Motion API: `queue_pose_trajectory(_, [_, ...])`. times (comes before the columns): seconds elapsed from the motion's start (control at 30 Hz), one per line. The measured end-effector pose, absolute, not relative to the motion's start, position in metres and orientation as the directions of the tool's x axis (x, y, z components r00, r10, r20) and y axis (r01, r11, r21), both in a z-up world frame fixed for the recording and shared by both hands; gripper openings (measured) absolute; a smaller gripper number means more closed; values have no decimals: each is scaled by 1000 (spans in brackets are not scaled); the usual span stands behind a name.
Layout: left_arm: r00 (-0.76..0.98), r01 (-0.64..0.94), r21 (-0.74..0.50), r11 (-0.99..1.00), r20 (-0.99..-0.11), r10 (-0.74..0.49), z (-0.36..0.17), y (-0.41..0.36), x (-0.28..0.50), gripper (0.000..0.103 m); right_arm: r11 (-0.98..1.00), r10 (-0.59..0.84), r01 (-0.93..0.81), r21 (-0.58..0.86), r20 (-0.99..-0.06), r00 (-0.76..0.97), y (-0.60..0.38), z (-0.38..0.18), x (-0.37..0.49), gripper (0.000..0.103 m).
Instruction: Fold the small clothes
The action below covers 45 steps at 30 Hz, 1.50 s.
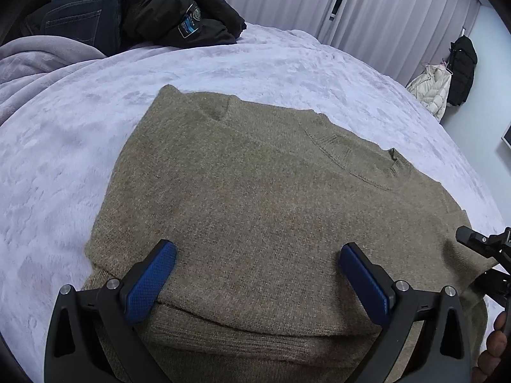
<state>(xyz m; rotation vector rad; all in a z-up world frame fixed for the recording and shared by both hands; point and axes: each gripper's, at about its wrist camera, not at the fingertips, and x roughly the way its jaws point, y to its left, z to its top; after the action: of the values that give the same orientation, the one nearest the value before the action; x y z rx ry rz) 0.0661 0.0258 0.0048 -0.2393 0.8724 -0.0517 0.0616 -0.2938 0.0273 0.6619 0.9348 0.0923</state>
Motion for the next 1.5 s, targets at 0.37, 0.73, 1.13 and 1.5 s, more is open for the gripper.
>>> queue_pose_trajectory(0.37, [524, 67, -115, 991, -842, -133, 19, -9, 87, 103, 903, 195, 227, 365, -818, 541, -302, 32, 72, 10])
queue_pose_trajectory(0.73, [502, 140, -132, 981, -844, -185, 36, -13, 102, 103, 964, 20, 183, 194, -738, 675, -300, 88, 39, 67])
queue_pose_trajectory(1.13, [514, 132, -75, 988, -847, -133, 42, 24, 81, 103, 977, -193, 181, -112, -825, 531, -276, 56, 62, 72])
queue_pose_trajectory(1.5, [469, 199, -5, 980, -878, -100, 17, 2, 20, 103, 995, -75, -20, -97, -868, 491, -212, 30, -4, 82])
